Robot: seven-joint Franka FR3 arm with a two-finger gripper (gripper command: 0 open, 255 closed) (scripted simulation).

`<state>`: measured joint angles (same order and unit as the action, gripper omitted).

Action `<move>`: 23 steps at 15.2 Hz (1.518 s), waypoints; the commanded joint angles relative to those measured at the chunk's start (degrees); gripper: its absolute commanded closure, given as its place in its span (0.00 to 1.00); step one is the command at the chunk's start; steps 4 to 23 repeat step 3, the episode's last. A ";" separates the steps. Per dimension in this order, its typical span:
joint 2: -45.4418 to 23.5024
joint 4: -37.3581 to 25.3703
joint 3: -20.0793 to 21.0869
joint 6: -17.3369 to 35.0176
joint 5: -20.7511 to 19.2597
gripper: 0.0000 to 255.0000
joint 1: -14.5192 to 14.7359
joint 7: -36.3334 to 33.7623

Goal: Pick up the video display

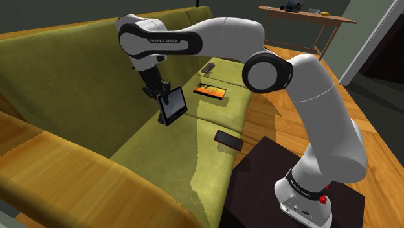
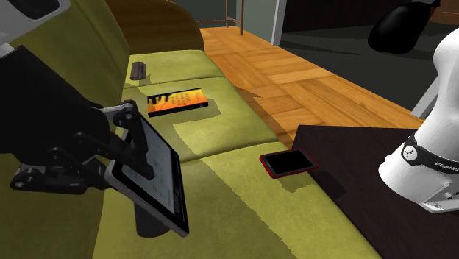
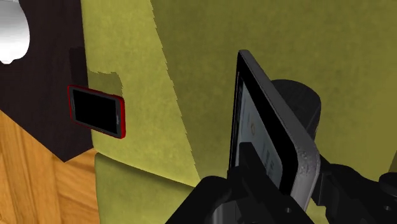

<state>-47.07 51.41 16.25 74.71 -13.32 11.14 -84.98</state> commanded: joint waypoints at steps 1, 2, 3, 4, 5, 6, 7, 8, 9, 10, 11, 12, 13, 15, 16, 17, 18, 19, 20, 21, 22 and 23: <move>-0.32 -2.32 -0.09 -1.89 -0.09 1.00 0.28 0.30; -0.35 -2.51 -0.10 -2.03 -0.09 1.00 0.31 0.32; -0.34 -2.48 -0.10 -2.02 -0.09 1.00 0.31 0.32; -0.34 -2.48 -0.10 -2.02 -0.09 1.00 0.31 0.32; -0.34 -2.48 -0.10 -2.02 -0.09 1.00 0.31 0.32; -0.34 -2.48 -0.10 -2.02 -0.09 1.00 0.31 0.32; -0.34 -2.48 -0.10 -2.02 -0.09 1.00 0.31 0.32; -0.34 -2.48 -0.10 -2.02 -0.09 1.00 0.31 0.32; -0.34 -2.48 -0.10 -2.02 -0.09 1.00 0.31 0.32; -0.34 -2.48 -0.10 -2.02 -0.09 1.00 0.31 0.32; -0.34 -2.48 -0.10 -2.02 -0.09 1.00 0.31 0.32; -0.34 -2.48 -0.10 -2.02 -0.09 1.00 0.31 0.32; -0.34 -2.48 -0.10 -2.02 -0.09 1.00 0.31 0.32; -0.34 -2.48 -0.10 -2.02 -0.09 1.00 0.31 0.32; -0.34 -2.48 -0.10 -2.02 -0.09 1.00 0.31 0.32; -0.34 -2.48 -0.10 -2.02 -0.09 1.00 0.31 0.32; -0.34 -2.48 -0.10 -2.02 -0.09 1.00 0.31 0.32; -0.34 -2.48 -0.10 -2.02 -0.09 1.00 0.31 0.32; -0.34 -2.48 -0.10 -2.02 -0.09 1.00 0.31 0.32; -0.34 -2.48 -0.10 -2.02 -0.09 1.00 0.31 0.32; -0.34 -2.48 -0.10 -2.02 -0.09 1.00 0.31 0.32; -0.34 -2.48 -0.10 -2.02 -0.09 1.00 0.31 0.32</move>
